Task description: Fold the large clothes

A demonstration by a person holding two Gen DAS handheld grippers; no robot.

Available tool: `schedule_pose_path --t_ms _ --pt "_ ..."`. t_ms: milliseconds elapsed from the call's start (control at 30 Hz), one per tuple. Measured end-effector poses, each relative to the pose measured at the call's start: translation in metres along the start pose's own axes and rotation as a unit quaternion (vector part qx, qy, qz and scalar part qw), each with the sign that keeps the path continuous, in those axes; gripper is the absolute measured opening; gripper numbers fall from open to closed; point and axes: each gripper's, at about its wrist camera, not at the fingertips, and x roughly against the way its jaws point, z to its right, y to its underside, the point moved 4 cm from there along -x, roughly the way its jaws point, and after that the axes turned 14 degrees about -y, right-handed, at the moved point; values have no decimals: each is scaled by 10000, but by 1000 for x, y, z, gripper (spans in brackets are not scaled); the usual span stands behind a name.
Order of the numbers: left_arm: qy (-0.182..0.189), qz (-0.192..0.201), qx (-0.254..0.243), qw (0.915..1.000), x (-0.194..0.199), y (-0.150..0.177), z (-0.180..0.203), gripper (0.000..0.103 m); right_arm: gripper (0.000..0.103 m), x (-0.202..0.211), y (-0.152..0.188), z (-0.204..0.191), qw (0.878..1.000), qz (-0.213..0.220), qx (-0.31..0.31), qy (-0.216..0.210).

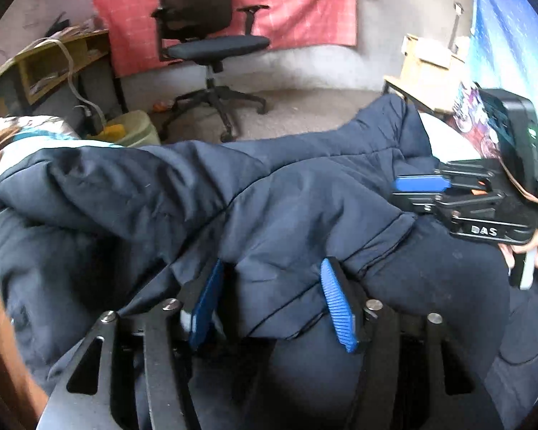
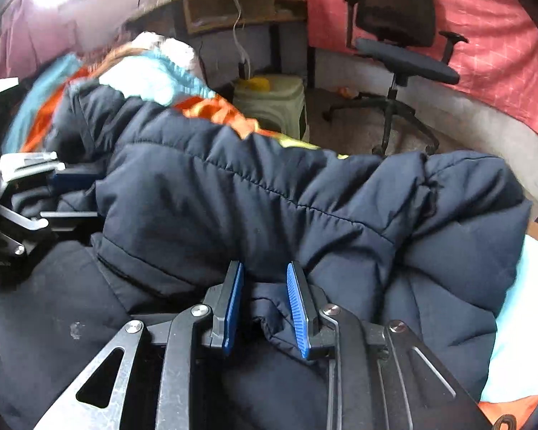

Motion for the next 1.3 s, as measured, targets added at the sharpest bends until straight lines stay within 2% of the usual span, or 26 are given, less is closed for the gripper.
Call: schedule_pose_path --t_ms 167,267,333,433,533,633,733,867,1100,1300 --pt "-87 43 461 9989 28 -1 -9 58 44 35 -1 -8 9983 483 -265 208" --pt "-172 134 686 9974 54 -2 -12 61 44 55 0 -16 9958 738 -388 371" --pt "-217 264 784 9963 72 -3 -13 73 45 72 2 -22 9939 894 -451 466" --pt "-260 476 923 9943 107 -1 -11 79 64 97 8 -35 9908 1081 -566 579" --pt "-332 563 897 9938 135 2 -3 87 68 121 16 -52 9884 1211 -637 662" --pt "-395 716 749 9938 163 9 9 92 78 144 25 -70 9864 1296 -725 710" --pt "-419 793 710 9934 188 21 19 94 85 169 37 -94 9839 1411 -792 759" --pt "-373 888 643 9933 215 38 33 96 95 199 56 -129 9836 1354 -866 812" --pt "-333 1016 584 9926 253 78 54 96 97 226 87 -177 9887 1158 -590 751" --pt "-561 1038 824 9896 277 113 68 96 98 240 116 -199 9897 1251 -505 489"
